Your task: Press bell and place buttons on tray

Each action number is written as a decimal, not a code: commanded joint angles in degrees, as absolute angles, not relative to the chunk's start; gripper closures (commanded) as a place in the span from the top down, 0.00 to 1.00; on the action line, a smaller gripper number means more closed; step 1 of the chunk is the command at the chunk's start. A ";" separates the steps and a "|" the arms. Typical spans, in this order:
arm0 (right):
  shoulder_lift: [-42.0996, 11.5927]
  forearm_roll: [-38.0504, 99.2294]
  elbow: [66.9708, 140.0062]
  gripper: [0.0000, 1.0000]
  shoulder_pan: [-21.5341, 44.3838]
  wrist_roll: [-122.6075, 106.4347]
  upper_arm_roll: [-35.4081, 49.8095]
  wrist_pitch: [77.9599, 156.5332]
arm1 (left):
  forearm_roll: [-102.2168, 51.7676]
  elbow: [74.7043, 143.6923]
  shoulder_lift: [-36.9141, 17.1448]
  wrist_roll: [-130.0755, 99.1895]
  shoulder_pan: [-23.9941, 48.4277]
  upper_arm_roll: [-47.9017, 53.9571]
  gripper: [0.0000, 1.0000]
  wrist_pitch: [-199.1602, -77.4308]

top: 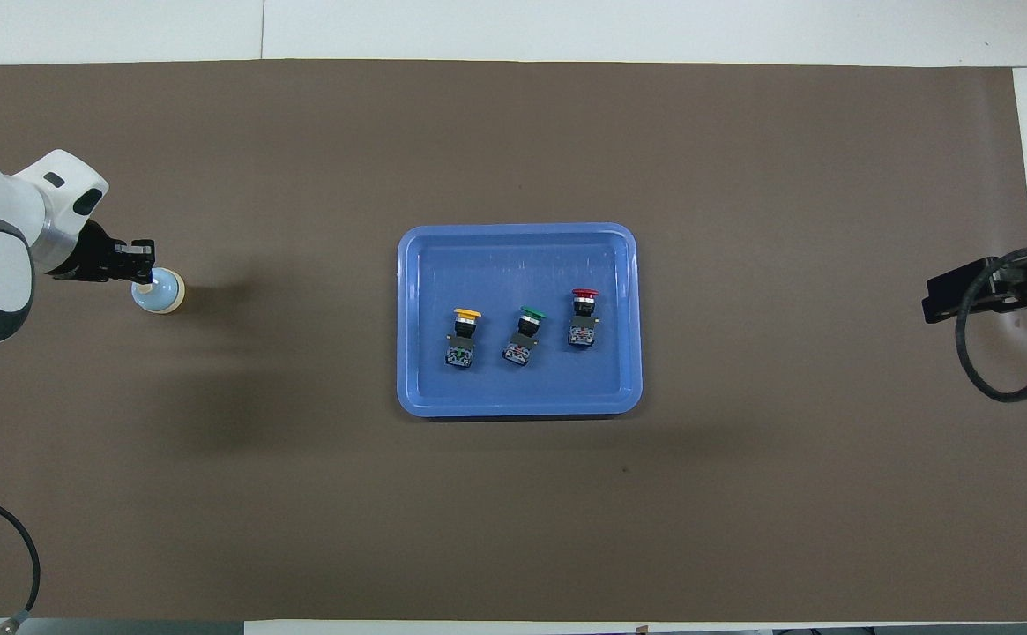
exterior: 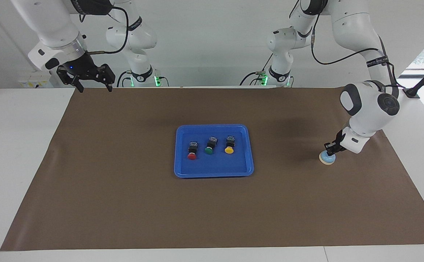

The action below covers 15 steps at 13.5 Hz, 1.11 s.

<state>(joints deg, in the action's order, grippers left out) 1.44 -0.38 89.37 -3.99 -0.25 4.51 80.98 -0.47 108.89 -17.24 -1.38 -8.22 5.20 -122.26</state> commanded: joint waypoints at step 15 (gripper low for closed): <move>1.58 0.62 89.56 1.00 -4.92 -1.67 5.01 80.77 | 0.26 96.24 -2.55 -2.11 -4.66 5.98 1.00 -88.69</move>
